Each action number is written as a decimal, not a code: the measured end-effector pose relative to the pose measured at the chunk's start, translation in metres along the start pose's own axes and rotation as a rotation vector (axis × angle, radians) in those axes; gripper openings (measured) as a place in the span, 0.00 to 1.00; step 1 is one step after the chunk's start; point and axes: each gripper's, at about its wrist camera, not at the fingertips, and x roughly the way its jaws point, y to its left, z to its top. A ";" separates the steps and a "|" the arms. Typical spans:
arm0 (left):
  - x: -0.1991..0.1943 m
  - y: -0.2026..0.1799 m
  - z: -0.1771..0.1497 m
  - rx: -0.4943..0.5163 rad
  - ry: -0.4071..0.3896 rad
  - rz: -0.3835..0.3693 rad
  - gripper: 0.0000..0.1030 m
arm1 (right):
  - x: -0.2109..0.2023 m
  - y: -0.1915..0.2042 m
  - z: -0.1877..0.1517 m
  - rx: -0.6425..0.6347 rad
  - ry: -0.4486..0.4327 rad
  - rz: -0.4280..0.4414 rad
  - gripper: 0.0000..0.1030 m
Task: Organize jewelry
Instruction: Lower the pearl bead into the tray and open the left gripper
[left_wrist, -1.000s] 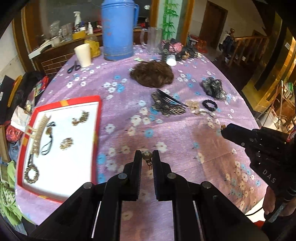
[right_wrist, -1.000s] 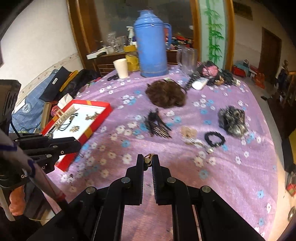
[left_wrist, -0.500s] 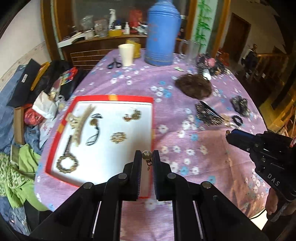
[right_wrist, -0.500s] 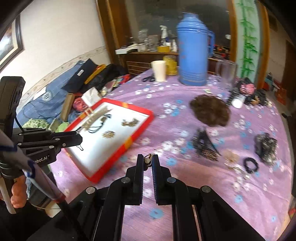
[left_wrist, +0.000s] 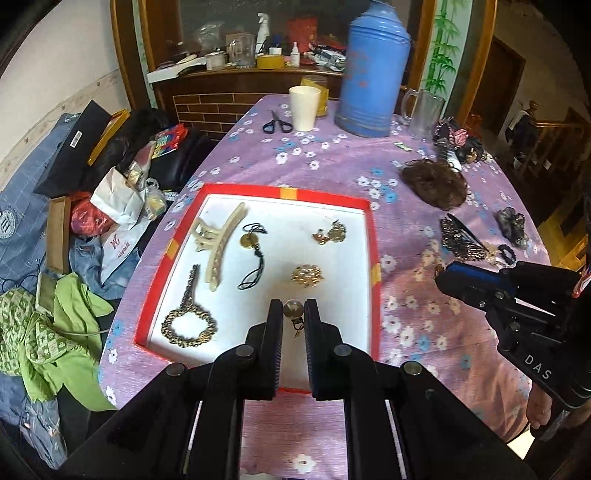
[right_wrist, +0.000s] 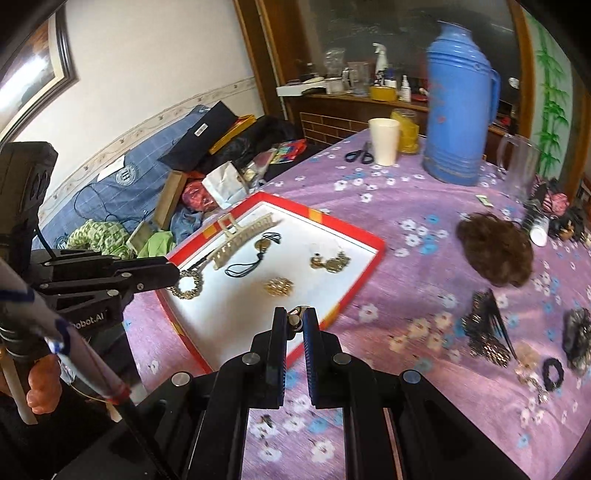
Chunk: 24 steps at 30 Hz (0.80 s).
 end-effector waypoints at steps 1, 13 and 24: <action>0.002 0.003 0.000 -0.004 0.004 0.000 0.10 | 0.003 0.003 0.001 -0.005 0.003 0.007 0.09; 0.033 0.035 -0.009 -0.034 0.055 -0.002 0.10 | 0.056 0.034 0.009 -0.061 0.080 0.039 0.10; 0.069 0.043 -0.020 -0.030 0.119 -0.009 0.10 | 0.098 0.038 0.000 -0.064 0.162 0.044 0.10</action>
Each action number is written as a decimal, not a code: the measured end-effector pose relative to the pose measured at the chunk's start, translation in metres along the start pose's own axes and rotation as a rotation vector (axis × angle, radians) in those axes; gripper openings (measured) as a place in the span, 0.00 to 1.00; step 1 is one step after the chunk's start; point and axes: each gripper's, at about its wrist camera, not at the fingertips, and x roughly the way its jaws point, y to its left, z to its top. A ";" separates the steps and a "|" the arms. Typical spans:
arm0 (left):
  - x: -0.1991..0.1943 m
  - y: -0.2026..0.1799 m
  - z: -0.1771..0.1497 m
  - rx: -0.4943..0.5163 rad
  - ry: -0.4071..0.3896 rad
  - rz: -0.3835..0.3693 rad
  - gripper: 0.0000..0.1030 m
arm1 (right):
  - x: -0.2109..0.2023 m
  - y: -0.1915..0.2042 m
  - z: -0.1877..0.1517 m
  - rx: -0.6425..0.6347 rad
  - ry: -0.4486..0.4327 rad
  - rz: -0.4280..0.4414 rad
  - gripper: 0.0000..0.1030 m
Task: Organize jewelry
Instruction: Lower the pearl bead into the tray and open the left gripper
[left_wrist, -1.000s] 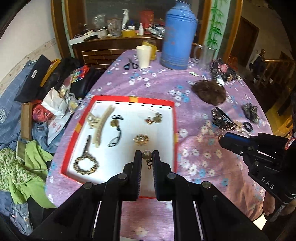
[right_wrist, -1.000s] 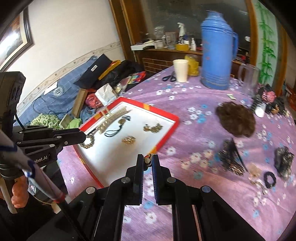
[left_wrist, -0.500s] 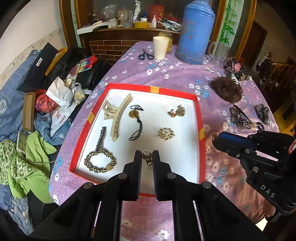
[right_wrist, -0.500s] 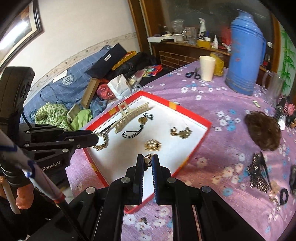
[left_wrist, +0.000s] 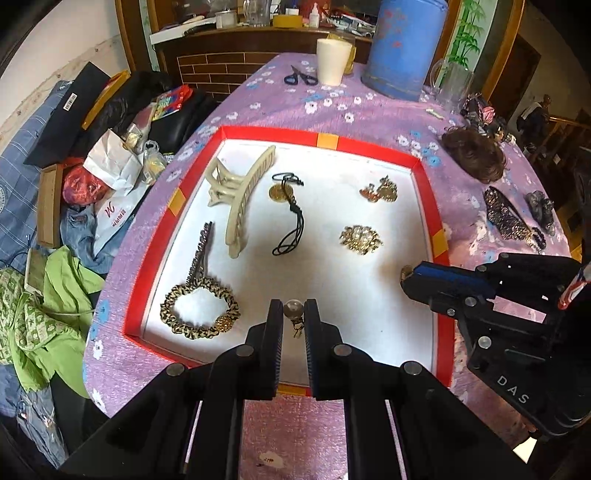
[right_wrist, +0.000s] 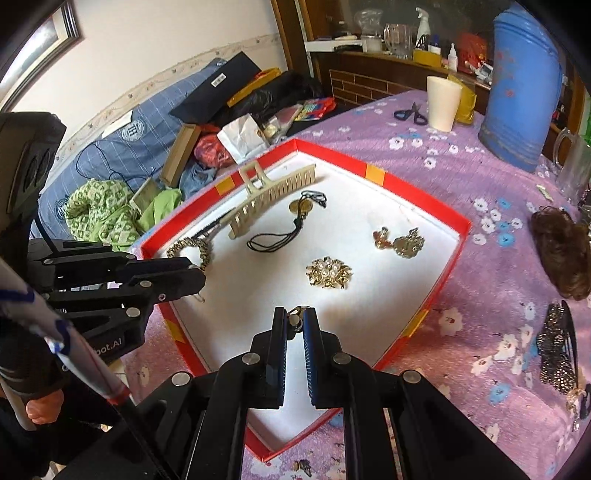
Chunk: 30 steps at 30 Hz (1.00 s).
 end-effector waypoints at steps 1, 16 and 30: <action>0.003 0.001 0.000 0.000 0.005 0.000 0.10 | 0.003 0.000 0.000 0.000 0.006 0.000 0.10; 0.023 0.007 -0.002 -0.009 0.037 -0.001 0.10 | 0.024 -0.005 0.001 0.004 0.052 -0.023 0.10; 0.035 0.013 -0.004 -0.014 0.061 0.006 0.10 | 0.036 -0.008 0.000 0.000 0.081 -0.031 0.10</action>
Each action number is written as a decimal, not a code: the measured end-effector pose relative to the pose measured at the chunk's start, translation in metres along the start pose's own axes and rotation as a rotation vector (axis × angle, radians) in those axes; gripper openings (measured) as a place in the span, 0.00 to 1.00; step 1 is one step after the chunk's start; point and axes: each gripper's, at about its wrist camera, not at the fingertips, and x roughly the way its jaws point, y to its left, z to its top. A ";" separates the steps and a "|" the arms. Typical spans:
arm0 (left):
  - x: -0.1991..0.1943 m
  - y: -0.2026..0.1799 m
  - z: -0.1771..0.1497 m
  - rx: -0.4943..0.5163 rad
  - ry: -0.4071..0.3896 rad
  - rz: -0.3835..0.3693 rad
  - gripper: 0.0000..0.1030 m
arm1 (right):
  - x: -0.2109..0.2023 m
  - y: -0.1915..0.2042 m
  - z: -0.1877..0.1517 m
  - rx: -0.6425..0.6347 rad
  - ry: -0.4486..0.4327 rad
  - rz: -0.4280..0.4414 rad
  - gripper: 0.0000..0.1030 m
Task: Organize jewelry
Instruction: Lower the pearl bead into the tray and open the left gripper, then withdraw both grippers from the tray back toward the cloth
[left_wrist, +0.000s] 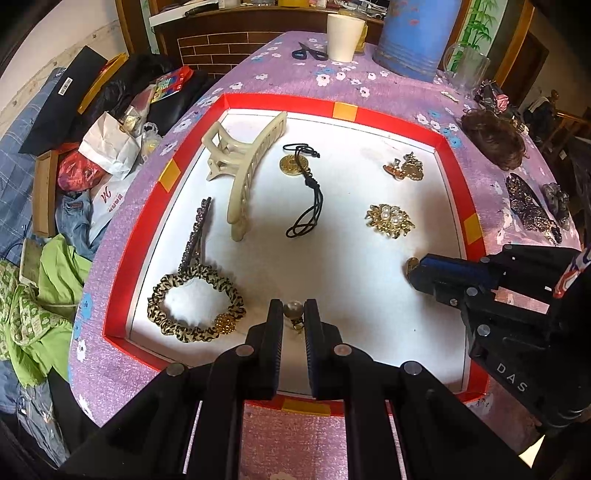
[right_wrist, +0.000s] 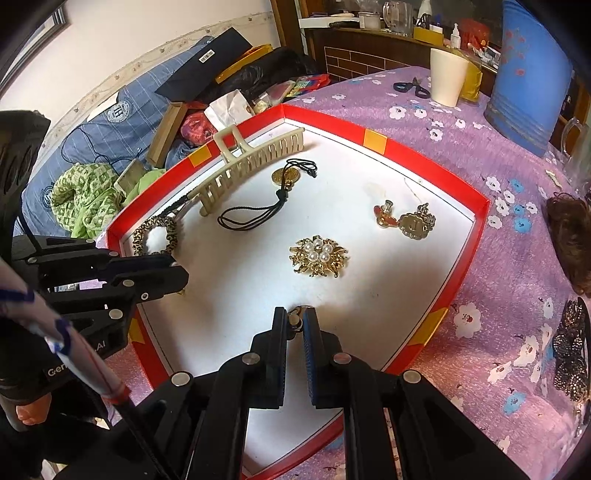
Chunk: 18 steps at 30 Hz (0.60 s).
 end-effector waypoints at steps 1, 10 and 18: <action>0.001 0.001 0.000 -0.002 0.001 -0.001 0.10 | 0.000 0.000 0.000 0.001 0.001 0.000 0.10; 0.005 0.001 -0.001 -0.007 0.005 0.006 0.16 | 0.001 0.002 -0.001 -0.009 0.003 -0.009 0.11; -0.006 0.000 0.001 -0.008 -0.038 0.002 0.44 | -0.015 -0.006 -0.001 0.014 -0.032 0.003 0.27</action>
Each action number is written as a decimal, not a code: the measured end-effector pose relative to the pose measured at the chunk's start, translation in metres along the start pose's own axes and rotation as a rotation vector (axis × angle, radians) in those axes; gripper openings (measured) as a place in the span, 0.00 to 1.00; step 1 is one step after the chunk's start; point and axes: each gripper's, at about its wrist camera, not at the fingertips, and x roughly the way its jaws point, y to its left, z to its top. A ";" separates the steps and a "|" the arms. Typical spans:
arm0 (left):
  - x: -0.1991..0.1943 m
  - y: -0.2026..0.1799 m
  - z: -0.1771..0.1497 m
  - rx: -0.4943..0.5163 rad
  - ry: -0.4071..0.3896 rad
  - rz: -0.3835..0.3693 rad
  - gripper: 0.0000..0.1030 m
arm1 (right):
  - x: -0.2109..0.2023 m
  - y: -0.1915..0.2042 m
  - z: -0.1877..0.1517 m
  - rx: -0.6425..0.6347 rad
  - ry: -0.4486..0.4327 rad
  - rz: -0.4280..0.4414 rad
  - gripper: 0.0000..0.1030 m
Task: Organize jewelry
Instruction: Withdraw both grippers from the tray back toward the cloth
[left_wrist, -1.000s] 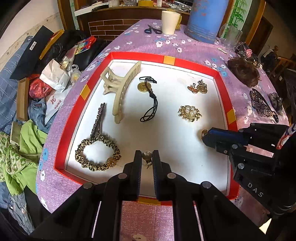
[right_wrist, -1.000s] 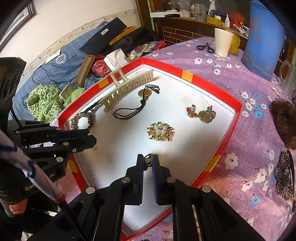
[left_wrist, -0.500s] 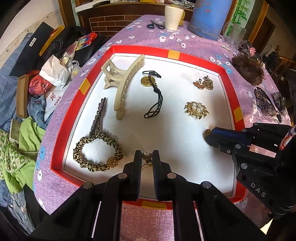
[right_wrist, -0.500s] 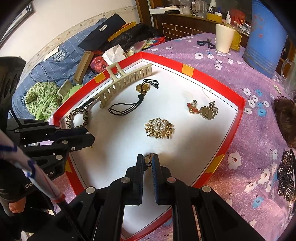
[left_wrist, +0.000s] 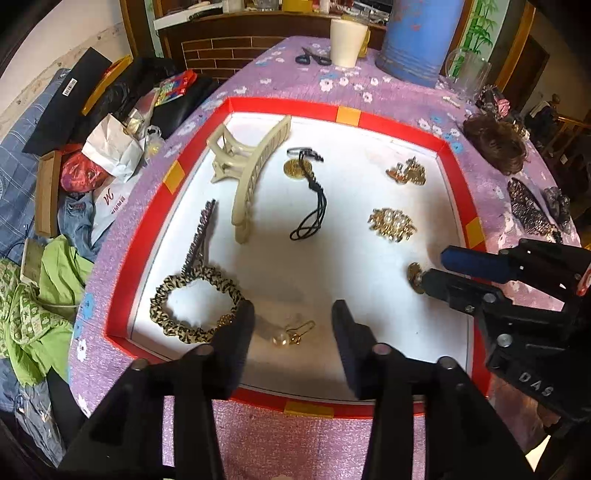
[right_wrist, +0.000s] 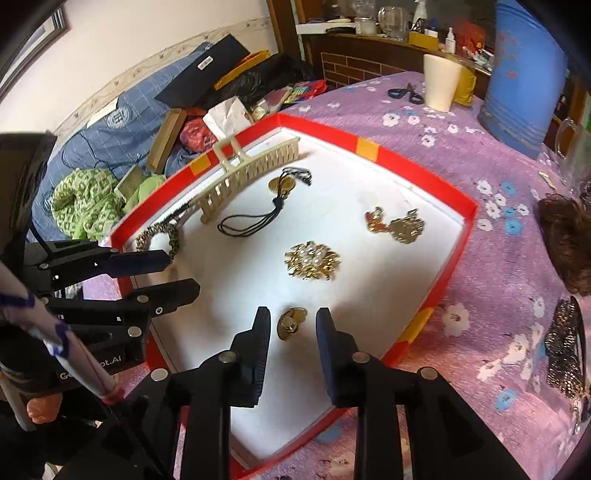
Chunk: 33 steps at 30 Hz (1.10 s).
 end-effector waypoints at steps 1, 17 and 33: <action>-0.004 0.000 0.000 -0.002 -0.006 -0.003 0.46 | -0.006 -0.003 0.000 0.012 -0.011 0.011 0.29; -0.080 -0.104 -0.004 0.122 -0.189 -0.096 0.76 | -0.175 -0.085 -0.082 0.266 -0.269 -0.188 0.69; -0.041 -0.245 0.009 0.231 -0.101 -0.182 0.77 | -0.242 -0.193 -0.185 0.518 -0.292 -0.362 0.69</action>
